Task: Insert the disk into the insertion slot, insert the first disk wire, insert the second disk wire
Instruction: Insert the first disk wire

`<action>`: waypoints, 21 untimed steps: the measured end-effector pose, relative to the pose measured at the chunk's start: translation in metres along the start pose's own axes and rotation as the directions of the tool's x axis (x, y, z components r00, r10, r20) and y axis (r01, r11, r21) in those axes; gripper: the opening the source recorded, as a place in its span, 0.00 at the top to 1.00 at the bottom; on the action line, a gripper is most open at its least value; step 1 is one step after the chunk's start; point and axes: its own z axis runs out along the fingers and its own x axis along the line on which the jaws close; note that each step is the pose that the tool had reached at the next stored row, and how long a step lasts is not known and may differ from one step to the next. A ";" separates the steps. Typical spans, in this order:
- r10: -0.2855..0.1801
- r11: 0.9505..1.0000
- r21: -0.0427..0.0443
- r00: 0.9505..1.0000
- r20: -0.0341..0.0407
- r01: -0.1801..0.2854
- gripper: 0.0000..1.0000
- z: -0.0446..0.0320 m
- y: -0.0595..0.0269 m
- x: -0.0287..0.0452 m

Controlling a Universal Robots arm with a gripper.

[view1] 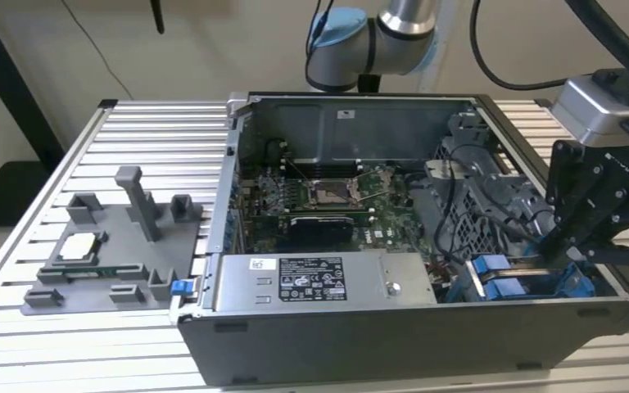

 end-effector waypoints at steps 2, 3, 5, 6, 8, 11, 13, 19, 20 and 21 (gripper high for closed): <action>0.000 1.000 0.000 1.000 0.000 0.000 1.00 0.0000 -0.0001 0.0001; 0.000 1.000 0.000 1.000 0.000 0.000 1.00 0.0000 -0.0001 0.0002; 0.000 1.000 0.000 1.000 0.000 0.000 1.00 0.0001 -0.0001 0.0002; 0.000 1.000 0.000 1.000 0.000 0.000 1.00 0.0002 -0.0001 0.0004; 0.000 1.000 0.000 1.000 0.000 0.000 1.00 0.0002 -0.0005 0.0009; 0.000 1.000 -0.001 1.000 0.000 0.000 1.00 0.0006 -0.0013 0.0021; 0.000 1.000 -0.001 1.000 0.000 0.000 1.00 0.0011 -0.0022 0.0028; -0.001 1.000 -0.002 1.000 0.015 0.001 1.00 0.0036 -0.0121 0.0040; 0.000 1.000 -0.002 1.000 0.017 0.000 1.00 0.0045 -0.0145 0.0041; 0.001 1.000 -0.002 1.000 0.020 -0.001 1.00 0.0056 -0.0160 0.0039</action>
